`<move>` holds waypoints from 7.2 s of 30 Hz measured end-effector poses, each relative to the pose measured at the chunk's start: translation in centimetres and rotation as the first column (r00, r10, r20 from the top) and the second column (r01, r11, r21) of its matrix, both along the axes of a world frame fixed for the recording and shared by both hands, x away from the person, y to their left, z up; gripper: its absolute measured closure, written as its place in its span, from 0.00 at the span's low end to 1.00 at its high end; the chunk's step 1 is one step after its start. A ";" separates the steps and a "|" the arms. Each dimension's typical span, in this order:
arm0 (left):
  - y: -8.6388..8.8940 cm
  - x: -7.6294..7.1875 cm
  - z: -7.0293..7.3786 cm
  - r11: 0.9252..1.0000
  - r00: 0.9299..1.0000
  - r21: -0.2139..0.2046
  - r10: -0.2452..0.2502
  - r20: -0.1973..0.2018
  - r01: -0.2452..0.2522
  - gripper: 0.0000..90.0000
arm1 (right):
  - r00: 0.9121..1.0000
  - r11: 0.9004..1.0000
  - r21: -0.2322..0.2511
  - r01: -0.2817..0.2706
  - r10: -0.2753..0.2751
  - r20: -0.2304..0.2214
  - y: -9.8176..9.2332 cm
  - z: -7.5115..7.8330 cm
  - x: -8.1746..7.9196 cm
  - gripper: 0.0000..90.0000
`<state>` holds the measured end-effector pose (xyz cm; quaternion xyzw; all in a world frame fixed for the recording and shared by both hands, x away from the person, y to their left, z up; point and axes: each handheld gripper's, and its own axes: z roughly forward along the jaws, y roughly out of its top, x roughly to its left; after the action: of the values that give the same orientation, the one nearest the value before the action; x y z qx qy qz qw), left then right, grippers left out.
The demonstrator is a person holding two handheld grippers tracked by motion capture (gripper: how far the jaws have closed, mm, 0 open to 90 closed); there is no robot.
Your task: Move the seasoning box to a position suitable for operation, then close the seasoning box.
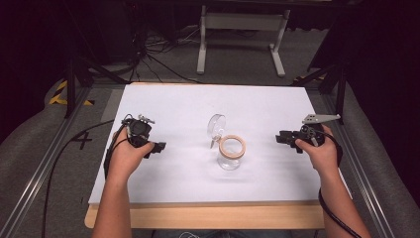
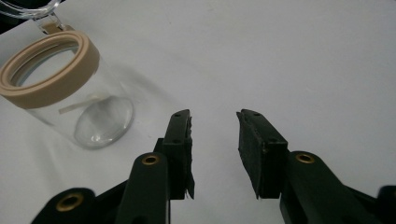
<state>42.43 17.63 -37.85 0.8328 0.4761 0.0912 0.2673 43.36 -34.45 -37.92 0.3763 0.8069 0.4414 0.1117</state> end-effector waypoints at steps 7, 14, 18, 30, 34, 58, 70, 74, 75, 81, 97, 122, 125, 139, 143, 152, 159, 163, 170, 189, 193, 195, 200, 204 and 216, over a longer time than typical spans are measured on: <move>-1.6 -0.4 0.8 0.997 0.997 0.025 -0.071 0.026 0.070 0.29 | 0.999 0.999 -0.009 -0.037 0.037 0.004 1.2 0.4 -0.3 0.69; -2.2 -1.0 1.7 0.987 0.987 -0.018 -0.161 0.008 0.161 0.57 | 0.997 0.997 -0.008 -0.070 0.071 0.012 2.1 0.8 -0.5 0.71; -2.3 -1.5 2.1 0.976 0.978 -0.065 -0.210 0.013 0.210 0.57 | 0.995 0.995 -0.005 -0.096 0.096 -0.011 2.5 0.9 -0.6 0.87; -0.9 -3.4 2.5 0.976 0.972 -0.037 -0.212 0.099 0.216 0.48 | 0.973 0.973 -0.030 -0.227 0.225 -0.053 5.5 -0.1 1.1 1.00; -0.3 -4.0 2.6 0.978 0.974 -0.045 -0.200 0.111 0.206 0.45 | 0.960 0.962 -0.029 -0.272 0.269 -0.072 6.9 -1.4 2.2 1.00; 0.3 -4.8 1.9 0.982 0.979 -0.029 -0.182 0.089 0.186 0.44 | 0.920 0.922 -0.045 -0.385 0.380 -0.093 10.2 -4.3 3.9 1.00; 0.1 -4.6 1.7 0.982 0.981 -0.033 -0.181 0.068 0.184 0.44 | 0.919 0.921 -0.054 -0.387 0.380 -0.103 10.4 -4.3 3.6 1.00; 0.1 -4.4 1.7 0.982 0.981 -0.038 -0.183 0.059 0.185 0.44 | 0.918 0.918 -0.068 -0.391 0.383 -0.103 10.4 -4.2 3.4 1.00; 0.0 -4.3 1.7 0.983 0.982 -0.040 -0.179 0.061 0.182 0.44 | 0.917 0.917 -0.072 -0.391 0.383 -0.108 10.5 -4.2 3.3 1.00; -0.3 -3.7 1.7 0.980 0.979 -0.031 -0.193 0.065 0.196 0.46 | 0.909 0.907 -0.094 -0.412 0.401 -0.110 10.7 -4.1 2.4 1.00; -1.7 -2.2 1.8 0.968 0.968 -0.050 -0.241 0.065 0.244 0.46 | 0.869 0.861 -0.135 -0.491 0.474 -0.138 12.4 -3.5 -0.7 1.00; -2.9 -0.7 1.8 0.943 0.952 -0.139 -0.289 0.105 0.302 0.74 | 0.884 0.876 -0.126 -0.466 0.457 -0.094 12.8 -2.7 -2.6 1.00; -3.2 -0.5 2.0 0.932 0.948 -0.178 -0.300 0.108 0.315 0.88 | 0.899 0.893 -0.106 -0.437 0.432 -0.068 12.2 -1.8 -3.1 1.00; -4.9 0.7 2.2 0.908 0.938 -0.259 -0.284 0.199 0.330 1.00 | 0.925 0.925 -0.016 -0.381 0.381 0.005 12.2 0.6 -4.6 1.00; -6.0 1.3 2.4 0.901 0.930 -0.260 -0.297 0.216 0.348 0.98 | 0.923 0.923 0.012 -0.386 0.385 0.019 13.0 1.1 -4.8 1.00; -7.7 2.0 3.1 0.897 0.917 -0.279 -0.255 0.307 0.343 1.00 | 0.931 0.931 0.032 -0.364 0.364 0.022 14.4 0.9 -4.5 1.00; -8.3 2.1 3.3 0.878 0.901 -0.313 -0.243 0.359 0.361 1.00 | 0.937 0.934 0.071 -0.350 0.348 0.033 14.4 1.0 -4.7 1.00; -8.7 1.9 3.3 0.864 0.898 -0.334 -0.252 0.361 0.377 1.00 | 0.938 0.934 0.082 -0.347 0.344 0.051 14.6 1.2 -4.8 1.00; -9.3 1.6 3.5 0.859 0.885 -0.315 -0.278 0.374 0.404 0.99 | 0.943 0.938 0.095 -0.332 0.327 0.067 14.5 1.6 -4.8 1.00; -9.0 0.9 4.2 0.832 0.852 -0.271 -0.376 0.366 0.484 1.00 | 0.944 0.939 0.103 -0.327 0.321 0.070 14.6 1.5 -4.7 1.00; -8.9 0.6 4.3 0.836 0.852 -0.242 -0.405 0.333 0.492 1.00 | 0.945 0.940 0.103 -0.327 0.321 0.068 14.6 1.5 -4.7 1.00; -8.9 0.4 4.3 0.841 0.854 -0.222 -0.418 0.311 0.493 1.00 | 0.944 0.939 0.103 -0.328 0.322 0.070 14.6 1.5 -4.6 1.00; -9.0 0.0 4.4 0.834 0.844 -0.195 -0.456 0.282 0.516 0.99 | 0.944 0.938 0.107 -0.329 0.323 0.070 14.5 1.7 -4.7 1.00; -9.0 -0.3 4.4 0.833 0.844 -0.196 -0.461 0.272 0.518 0.99 | 0.941 0.936 0.106 -0.336 0.330 0.068 14.6 1.7 -4.8 1.00; -6.9 -0.1 4.1 0.871 0.883 -0.156 -0.443 0.157 0.465 0.97 | 0.936 0.932 0.095 -0.351 0.348 0.044 14.6 1.6 -5.2 1.00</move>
<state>42.37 10.78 -33.73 0.8854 0.2570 0.0287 0.3864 38.20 -19.80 -36.33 0.2259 0.8360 0.4995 0.0230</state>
